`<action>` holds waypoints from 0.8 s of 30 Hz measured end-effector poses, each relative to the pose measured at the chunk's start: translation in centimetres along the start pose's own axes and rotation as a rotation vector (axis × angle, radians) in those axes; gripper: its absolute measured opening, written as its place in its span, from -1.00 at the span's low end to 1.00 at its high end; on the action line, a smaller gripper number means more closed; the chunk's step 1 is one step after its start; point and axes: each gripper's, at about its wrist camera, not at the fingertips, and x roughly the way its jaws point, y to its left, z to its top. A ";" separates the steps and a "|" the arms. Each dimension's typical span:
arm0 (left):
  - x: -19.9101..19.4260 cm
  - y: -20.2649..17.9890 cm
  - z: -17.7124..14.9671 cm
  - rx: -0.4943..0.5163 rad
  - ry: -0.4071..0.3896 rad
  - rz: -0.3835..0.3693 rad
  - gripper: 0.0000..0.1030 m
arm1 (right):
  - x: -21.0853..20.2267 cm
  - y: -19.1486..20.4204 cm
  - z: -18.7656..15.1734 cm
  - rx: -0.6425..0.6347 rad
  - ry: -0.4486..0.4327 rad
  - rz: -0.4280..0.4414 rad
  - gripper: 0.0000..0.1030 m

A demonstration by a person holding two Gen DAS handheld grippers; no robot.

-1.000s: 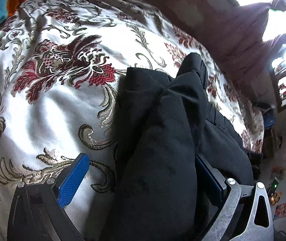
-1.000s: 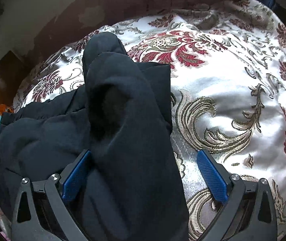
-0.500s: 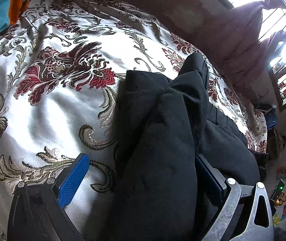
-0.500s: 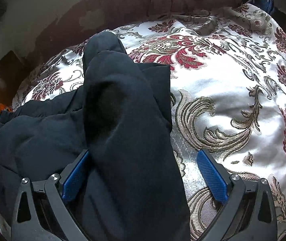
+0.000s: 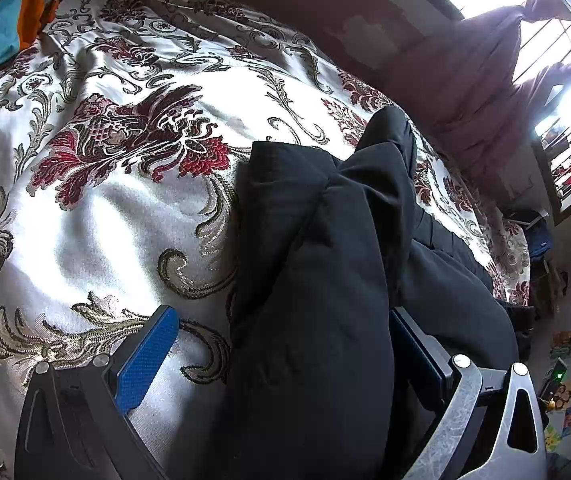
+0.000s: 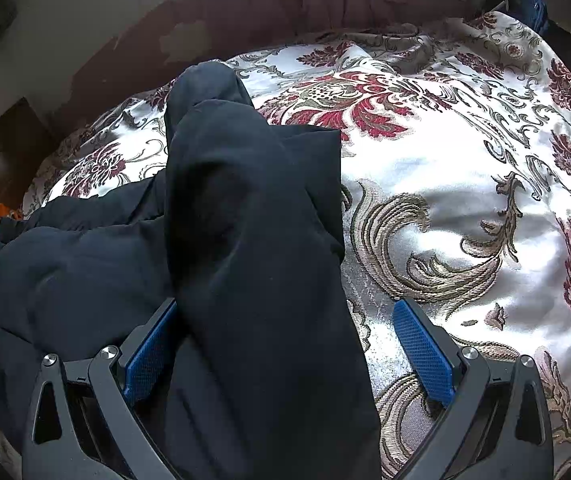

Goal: Fold large clothes

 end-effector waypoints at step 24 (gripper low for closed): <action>-0.3 -2.7 1.8 -0.070 0.217 -0.070 -0.38 | -2.3 2.1 1.4 0.089 0.199 0.175 -0.65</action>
